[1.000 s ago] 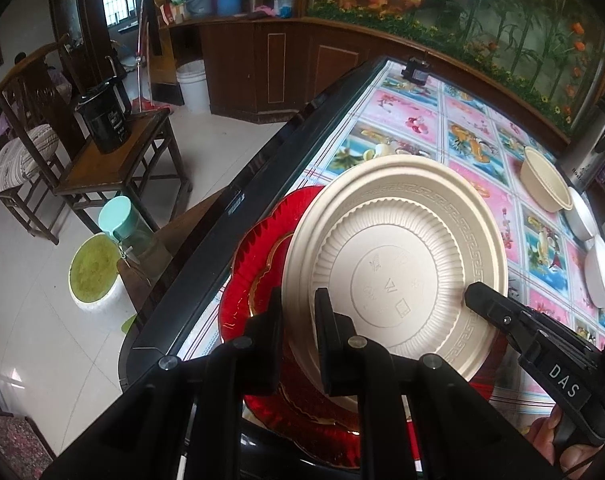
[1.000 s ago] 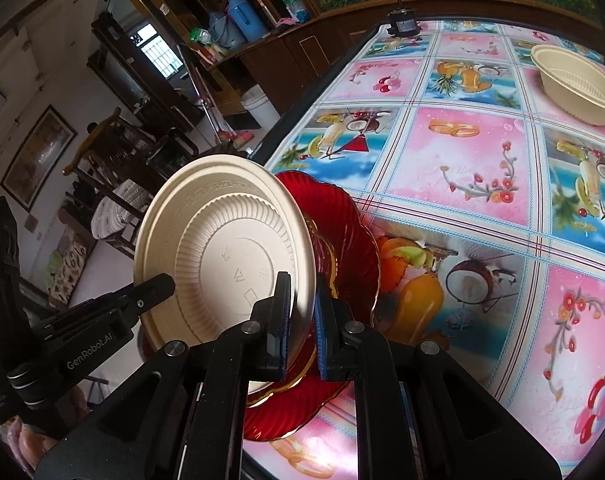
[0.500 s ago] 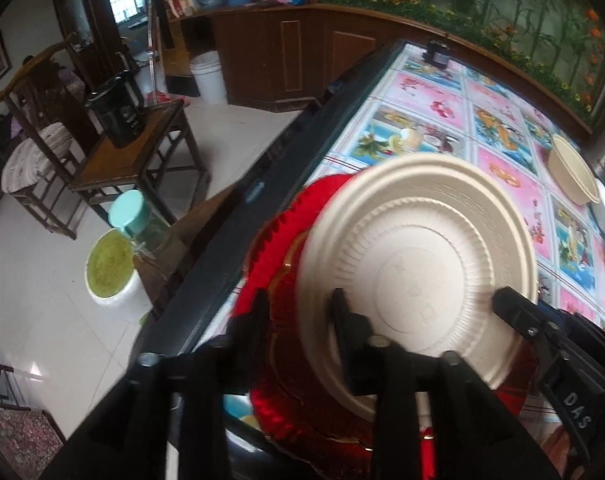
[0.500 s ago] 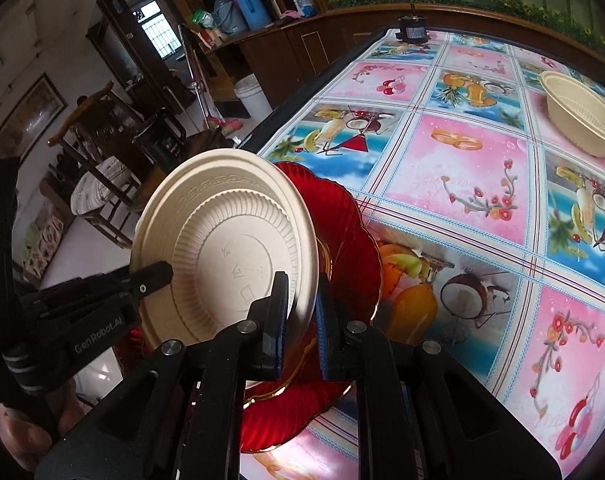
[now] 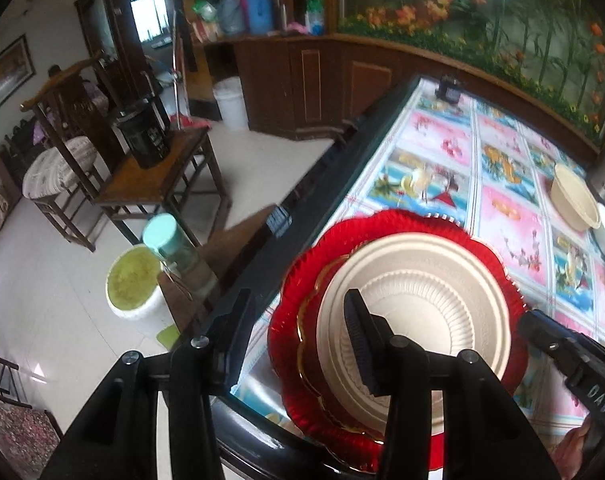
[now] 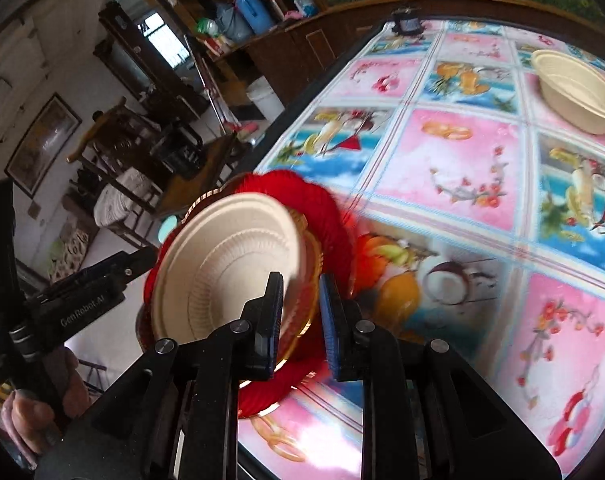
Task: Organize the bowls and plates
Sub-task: 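Lower the beige bowl onto the red plates and open both tools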
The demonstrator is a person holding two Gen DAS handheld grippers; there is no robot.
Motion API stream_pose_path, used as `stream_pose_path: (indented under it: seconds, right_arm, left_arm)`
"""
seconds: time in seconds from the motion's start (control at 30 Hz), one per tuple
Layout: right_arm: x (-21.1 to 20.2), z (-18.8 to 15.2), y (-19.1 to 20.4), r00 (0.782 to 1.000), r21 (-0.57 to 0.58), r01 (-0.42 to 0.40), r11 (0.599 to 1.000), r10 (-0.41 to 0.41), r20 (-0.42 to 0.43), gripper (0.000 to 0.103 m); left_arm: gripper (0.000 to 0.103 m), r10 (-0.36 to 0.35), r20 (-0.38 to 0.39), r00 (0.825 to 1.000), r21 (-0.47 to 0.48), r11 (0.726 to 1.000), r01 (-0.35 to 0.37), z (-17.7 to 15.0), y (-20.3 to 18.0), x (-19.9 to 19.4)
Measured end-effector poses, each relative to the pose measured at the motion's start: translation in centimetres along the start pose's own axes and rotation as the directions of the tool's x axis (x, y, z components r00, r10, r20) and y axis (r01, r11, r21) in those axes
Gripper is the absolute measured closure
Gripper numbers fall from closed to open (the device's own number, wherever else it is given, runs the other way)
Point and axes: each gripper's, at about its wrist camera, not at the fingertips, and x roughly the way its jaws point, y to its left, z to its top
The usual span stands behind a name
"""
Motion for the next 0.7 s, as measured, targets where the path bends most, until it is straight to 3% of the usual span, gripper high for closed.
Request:
stream_pose_path:
  seconds: [0.07, 0.23, 0.43, 0.6, 0.7]
  right_arm:
    - [-1.5, 0.0, -1.3, 0.999, 0.027, -0.012, 1.0, 0.011, 0.04, 0.085]
    - [-4.7, -0.6, -5.7, 0.994, 0.114, 0.039, 0.993, -0.05, 0.095, 0.085]
    - [-7.5, -2.8, -9.9, 0.989, 0.199, 0.069, 0.978, -0.093, 0.115, 0.085]
    - [-9.7, -5.0, -12.8, 0.986, 0.243, 0.082, 0.966, -0.115, 0.123, 0.085]
    - [-11.3, -5.8, -14.4, 0.982, 0.262, 0.086, 0.961, -0.126, 0.142, 0.085]
  left_arm:
    - [0.054, -0.01, 0.021, 1.0, 0.017, 1.0, 0.01, -0.1, -0.8, -0.7]
    - [0.049, -0.068, 0.058, 0.996, 0.113, 0.992, 0.062, -1.1, -4.6, -2.6]
    - [0.035, -0.18, 0.069, 0.981, 0.292, 0.944, 0.153, -3.9, -11.5, -5.3]
    - [0.032, -0.267, -0.045, 0.963, 0.39, 0.882, 0.263, -6.1, -16.3, -5.6]
    - [0.032, -0.282, -0.095, 0.955, 0.418, 0.859, 0.295, -6.8, -18.7, -5.5]
